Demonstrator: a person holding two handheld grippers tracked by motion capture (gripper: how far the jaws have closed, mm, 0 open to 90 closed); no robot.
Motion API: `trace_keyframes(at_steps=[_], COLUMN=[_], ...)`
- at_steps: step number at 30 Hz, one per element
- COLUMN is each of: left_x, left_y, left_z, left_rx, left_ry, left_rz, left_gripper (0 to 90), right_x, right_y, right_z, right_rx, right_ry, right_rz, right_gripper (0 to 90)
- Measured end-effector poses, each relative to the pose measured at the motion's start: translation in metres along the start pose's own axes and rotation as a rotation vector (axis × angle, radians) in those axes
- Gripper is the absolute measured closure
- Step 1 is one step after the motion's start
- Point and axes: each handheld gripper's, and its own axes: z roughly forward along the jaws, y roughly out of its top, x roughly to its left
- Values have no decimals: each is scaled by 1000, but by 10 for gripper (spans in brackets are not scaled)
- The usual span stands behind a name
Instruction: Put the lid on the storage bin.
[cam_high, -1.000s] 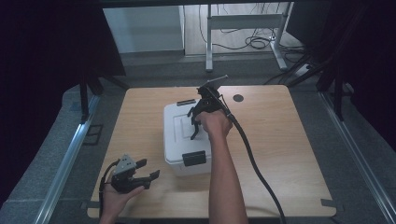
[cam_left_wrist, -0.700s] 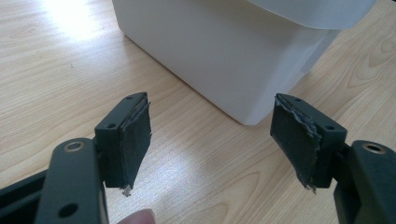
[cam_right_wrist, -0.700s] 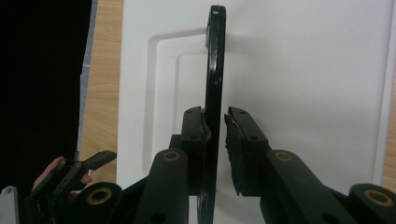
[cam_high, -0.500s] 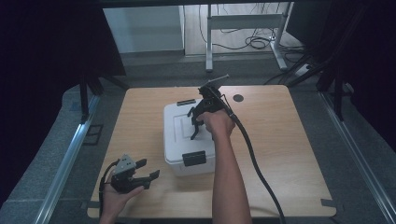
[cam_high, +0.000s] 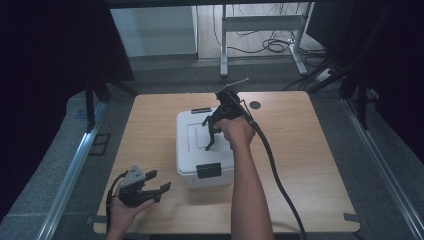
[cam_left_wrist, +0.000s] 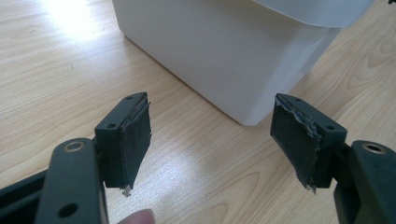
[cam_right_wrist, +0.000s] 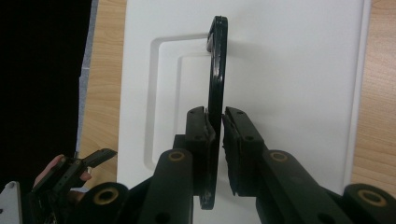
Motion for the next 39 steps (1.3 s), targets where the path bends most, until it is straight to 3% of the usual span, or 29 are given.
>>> trace_keyframes(at_steps=[10, 25, 39], left_x=[1, 0, -1], left_y=[0, 0, -2], left_z=[-1, -1, 4], left_rx=[-3, -1, 20], left_ry=[10, 16, 18], left_rz=[-2, -1, 4], left_gripper=[290, 289, 289], right_x=[-14, -61, -131], right_y=[1, -11, -41], right_z=[-14, -36, -35], right_rx=[-33, -99, -189], right_ry=[35, 93, 111], right_rz=[-26, -92, -114], right_gripper=[786, 714, 650])
